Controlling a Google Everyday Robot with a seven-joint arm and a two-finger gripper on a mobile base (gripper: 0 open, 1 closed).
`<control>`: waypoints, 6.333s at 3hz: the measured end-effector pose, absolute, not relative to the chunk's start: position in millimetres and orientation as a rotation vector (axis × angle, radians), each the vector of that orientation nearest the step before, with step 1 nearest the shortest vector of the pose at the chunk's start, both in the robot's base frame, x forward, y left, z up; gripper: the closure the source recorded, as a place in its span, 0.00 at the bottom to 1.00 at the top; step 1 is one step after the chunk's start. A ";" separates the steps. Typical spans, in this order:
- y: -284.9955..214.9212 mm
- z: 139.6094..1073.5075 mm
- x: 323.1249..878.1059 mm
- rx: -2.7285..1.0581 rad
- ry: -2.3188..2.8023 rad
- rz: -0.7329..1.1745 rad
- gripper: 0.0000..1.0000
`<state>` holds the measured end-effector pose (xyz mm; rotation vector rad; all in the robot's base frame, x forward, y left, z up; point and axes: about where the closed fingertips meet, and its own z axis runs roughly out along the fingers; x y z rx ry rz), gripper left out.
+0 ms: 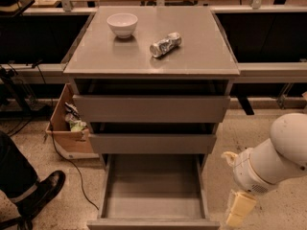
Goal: Close bottom drawer
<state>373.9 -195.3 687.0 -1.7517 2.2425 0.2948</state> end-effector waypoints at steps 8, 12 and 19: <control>-56.2 337.6 346.7 -1.582 2.136 0.689 0.00; -99.8 222.8 366.3 -1.459 2.256 0.413 0.73; -35.2 151.8 445.8 -1.595 1.810 0.476 1.00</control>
Offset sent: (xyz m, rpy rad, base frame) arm 0.0039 0.0722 -0.1674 0.2689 0.0438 0.0016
